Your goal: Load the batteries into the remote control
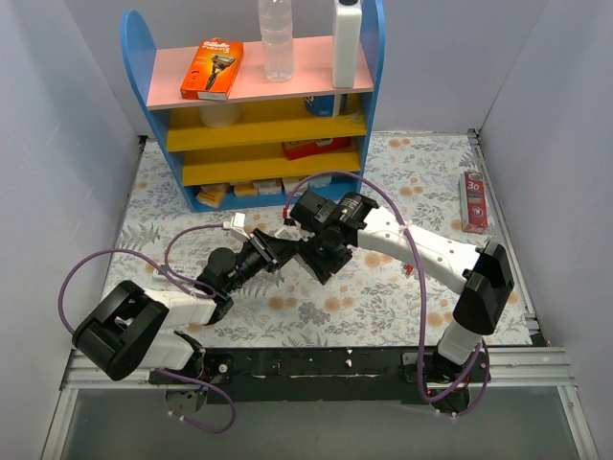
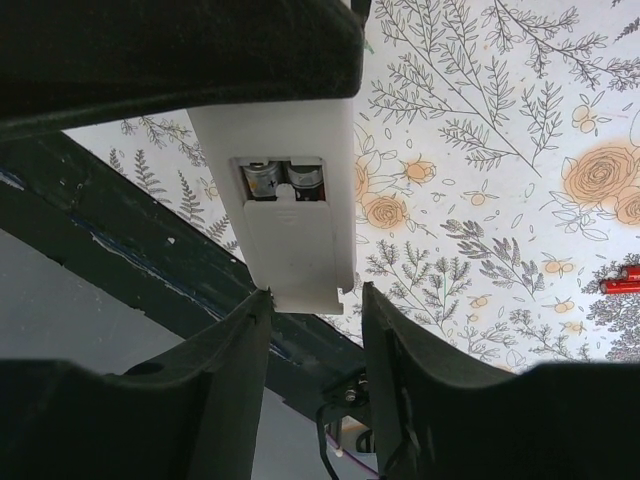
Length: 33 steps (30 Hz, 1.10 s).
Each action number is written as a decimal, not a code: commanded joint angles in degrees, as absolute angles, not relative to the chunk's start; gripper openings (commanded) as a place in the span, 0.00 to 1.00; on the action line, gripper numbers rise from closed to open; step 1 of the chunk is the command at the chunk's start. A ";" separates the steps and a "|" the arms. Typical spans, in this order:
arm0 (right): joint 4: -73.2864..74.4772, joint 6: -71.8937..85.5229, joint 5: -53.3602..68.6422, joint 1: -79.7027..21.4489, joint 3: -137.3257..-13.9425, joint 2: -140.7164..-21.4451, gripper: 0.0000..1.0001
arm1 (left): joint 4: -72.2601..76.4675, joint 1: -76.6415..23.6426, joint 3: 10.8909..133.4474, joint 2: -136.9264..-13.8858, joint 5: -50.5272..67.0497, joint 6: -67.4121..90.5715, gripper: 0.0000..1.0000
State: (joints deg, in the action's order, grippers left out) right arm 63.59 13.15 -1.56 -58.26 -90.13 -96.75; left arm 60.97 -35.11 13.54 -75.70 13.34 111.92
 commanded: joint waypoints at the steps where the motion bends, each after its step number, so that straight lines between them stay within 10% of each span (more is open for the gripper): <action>1: 63.46 13.10 -2.02 -58.54 -92.99 -96.77 0.49 | 64.42 -35.42 13.36 -75.85 13.89 113.11 0.03; 33: 61.44 0.30 1.21 -58.62 -94.67 -91.77 0.74 | 61.88 -35.42 15.03 -77.70 15.20 115.58 0.02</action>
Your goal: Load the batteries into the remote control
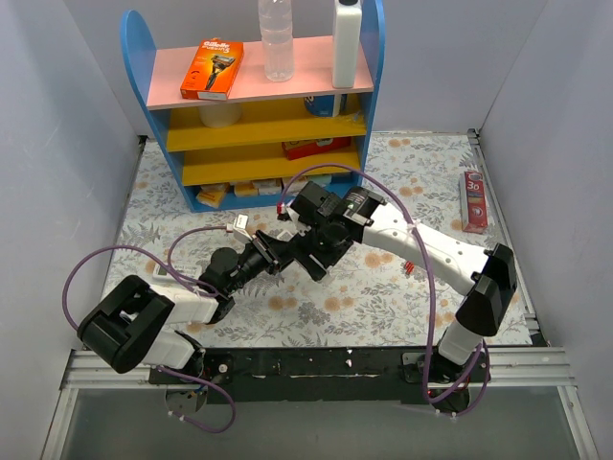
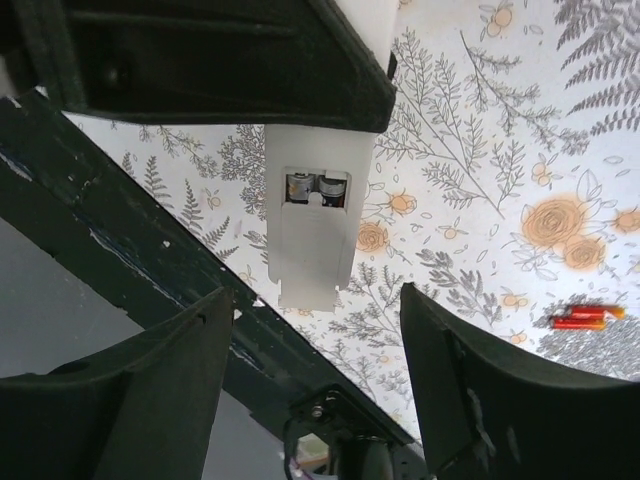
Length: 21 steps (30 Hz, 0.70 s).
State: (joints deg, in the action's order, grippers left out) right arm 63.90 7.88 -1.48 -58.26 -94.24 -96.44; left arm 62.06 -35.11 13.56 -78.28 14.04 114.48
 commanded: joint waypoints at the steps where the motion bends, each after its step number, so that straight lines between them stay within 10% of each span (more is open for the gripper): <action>1: 59.96 -2.26 1.84 -58.62 -92.66 -89.76 0.74 | 61.27 -35.33 15.73 -77.52 15.47 115.49 0.02; 21: 47.72 -41.66 9.13 -62.93 -72.51 -70.05 0.64 | 48.17 -33.58 24.26 -76.29 29.26 115.49 0.00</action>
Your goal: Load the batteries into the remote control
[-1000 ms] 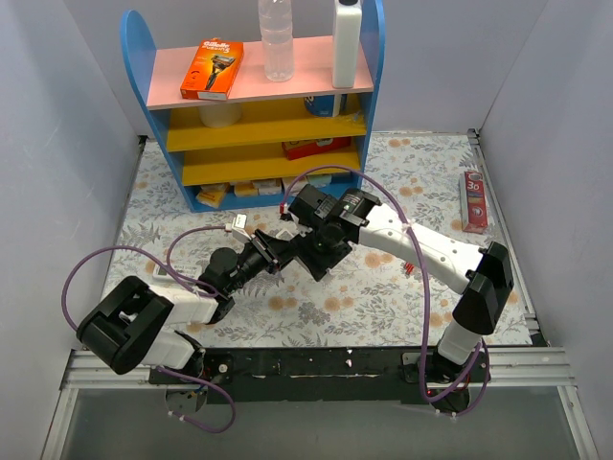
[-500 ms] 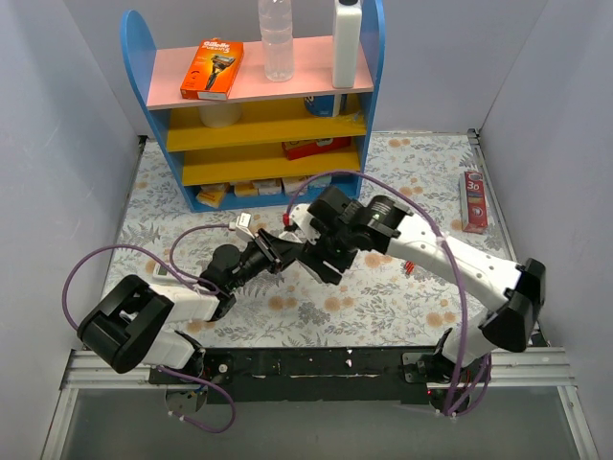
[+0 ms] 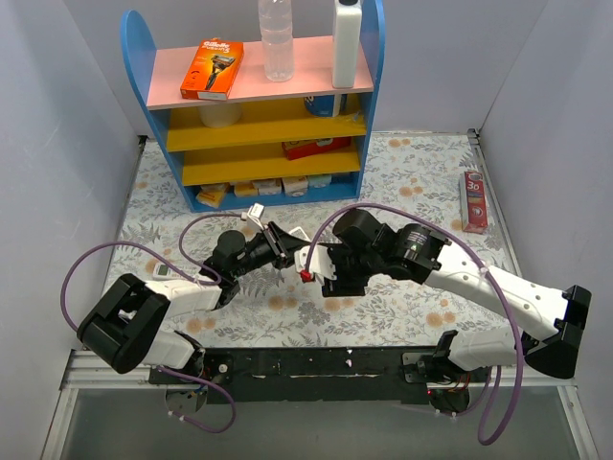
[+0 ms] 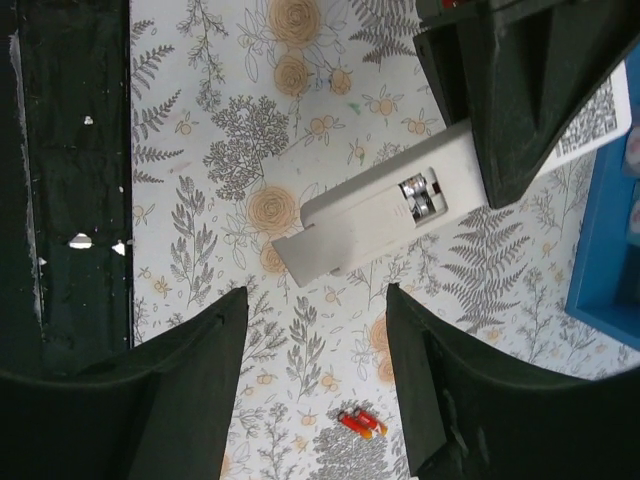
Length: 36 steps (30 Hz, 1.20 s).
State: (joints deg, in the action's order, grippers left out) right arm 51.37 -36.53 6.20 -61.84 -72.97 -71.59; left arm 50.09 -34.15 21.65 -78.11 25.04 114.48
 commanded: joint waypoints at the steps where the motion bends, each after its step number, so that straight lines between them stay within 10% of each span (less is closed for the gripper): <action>1: 48.07 -41.75 9.49 -63.19 -72.51 -70.40 0.63 | 47.90 -33.49 24.69 -76.29 30.14 115.58 0.00; 36: 47.20 -42.89 7.03 -65.92 -69.70 -74.35 0.59 | 45.44 -33.49 28.21 -73.92 35.95 116.10 0.01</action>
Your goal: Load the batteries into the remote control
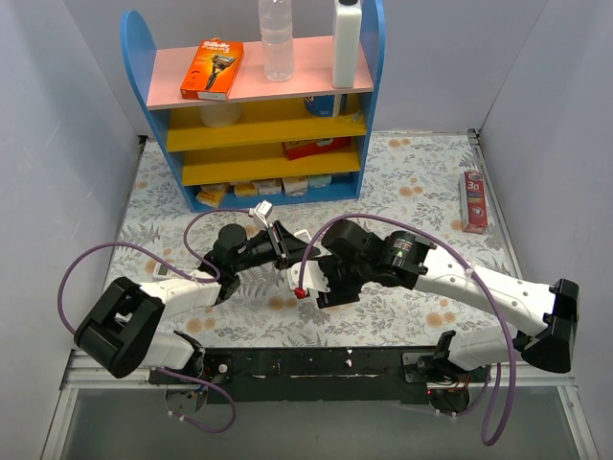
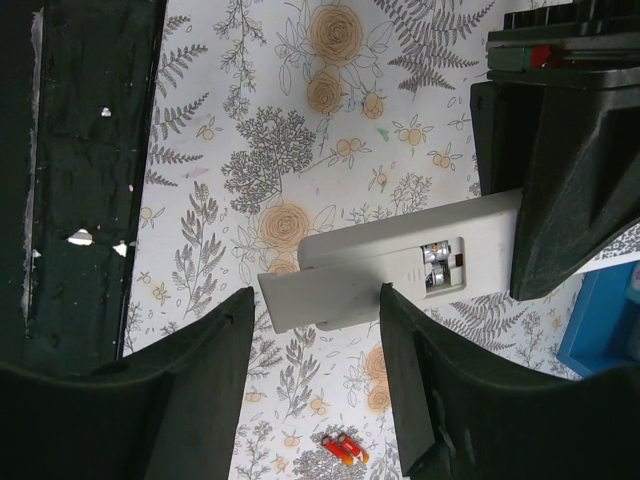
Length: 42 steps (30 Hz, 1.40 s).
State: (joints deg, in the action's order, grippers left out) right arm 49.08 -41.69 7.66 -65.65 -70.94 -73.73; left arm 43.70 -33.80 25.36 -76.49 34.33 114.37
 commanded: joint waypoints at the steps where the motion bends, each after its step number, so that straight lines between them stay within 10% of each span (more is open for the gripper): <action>1: 47.02 -42.89 6.86 -65.92 -69.52 -74.44 0.59 | 45.35 -33.57 28.30 -73.92 35.95 116.19 0.01; 42: 31.73 -44.56 3.43 -62.32 -67.85 -81.21 0.54 | 48.69 -34.80 33.84 -73.04 47.19 115.22 0.02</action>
State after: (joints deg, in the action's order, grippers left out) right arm 38.46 -42.96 2.96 -64.12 -67.13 -76.99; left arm 36.95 -32.03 27.81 -76.53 33.87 108.62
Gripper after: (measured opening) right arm 0.550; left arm 0.237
